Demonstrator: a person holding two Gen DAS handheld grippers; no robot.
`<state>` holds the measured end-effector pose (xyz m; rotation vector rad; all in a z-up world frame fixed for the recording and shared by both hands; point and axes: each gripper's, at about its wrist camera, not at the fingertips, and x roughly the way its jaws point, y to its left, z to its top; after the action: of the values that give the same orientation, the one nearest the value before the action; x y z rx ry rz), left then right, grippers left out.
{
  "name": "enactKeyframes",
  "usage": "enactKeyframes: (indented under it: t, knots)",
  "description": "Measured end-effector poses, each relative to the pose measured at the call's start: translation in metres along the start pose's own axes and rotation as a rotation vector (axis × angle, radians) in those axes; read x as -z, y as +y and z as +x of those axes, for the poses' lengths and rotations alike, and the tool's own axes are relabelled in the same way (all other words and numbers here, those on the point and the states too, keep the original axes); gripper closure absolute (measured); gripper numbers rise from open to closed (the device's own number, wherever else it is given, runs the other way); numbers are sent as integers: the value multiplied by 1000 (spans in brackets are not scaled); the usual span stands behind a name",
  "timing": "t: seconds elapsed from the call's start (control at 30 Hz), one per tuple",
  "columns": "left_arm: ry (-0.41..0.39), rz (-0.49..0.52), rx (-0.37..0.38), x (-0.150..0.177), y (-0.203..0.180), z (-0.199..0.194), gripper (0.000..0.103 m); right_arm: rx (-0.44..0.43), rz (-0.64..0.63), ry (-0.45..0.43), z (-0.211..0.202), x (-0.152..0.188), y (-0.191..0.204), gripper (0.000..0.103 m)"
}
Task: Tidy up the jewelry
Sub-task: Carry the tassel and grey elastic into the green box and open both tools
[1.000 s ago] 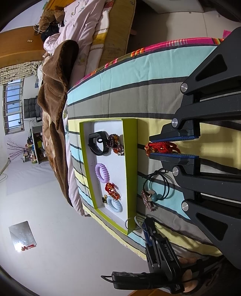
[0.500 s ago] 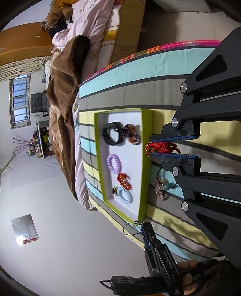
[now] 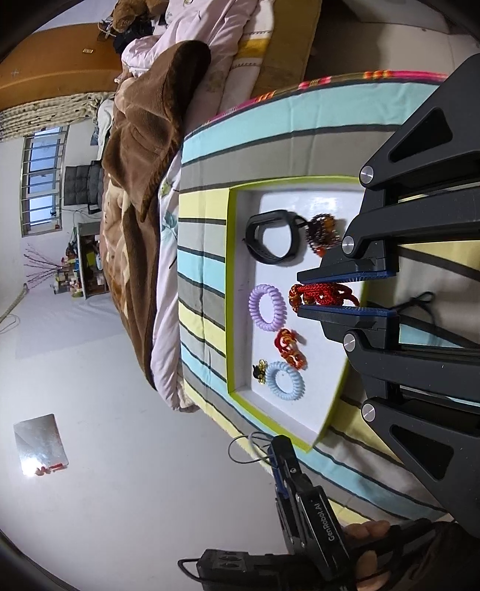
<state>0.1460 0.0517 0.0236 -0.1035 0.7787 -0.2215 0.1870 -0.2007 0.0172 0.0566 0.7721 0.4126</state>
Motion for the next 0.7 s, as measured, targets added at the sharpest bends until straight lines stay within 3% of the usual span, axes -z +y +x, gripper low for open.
enactKeyframes:
  t: [0.4,0.7]
  knots:
    - [67,-38,-25,-5,18,41,84,1,-18,93,63,-16,-5,92]
    - [93,-56,-17,-1,20,54,83,34,-52,123,81,-13,-4,92]
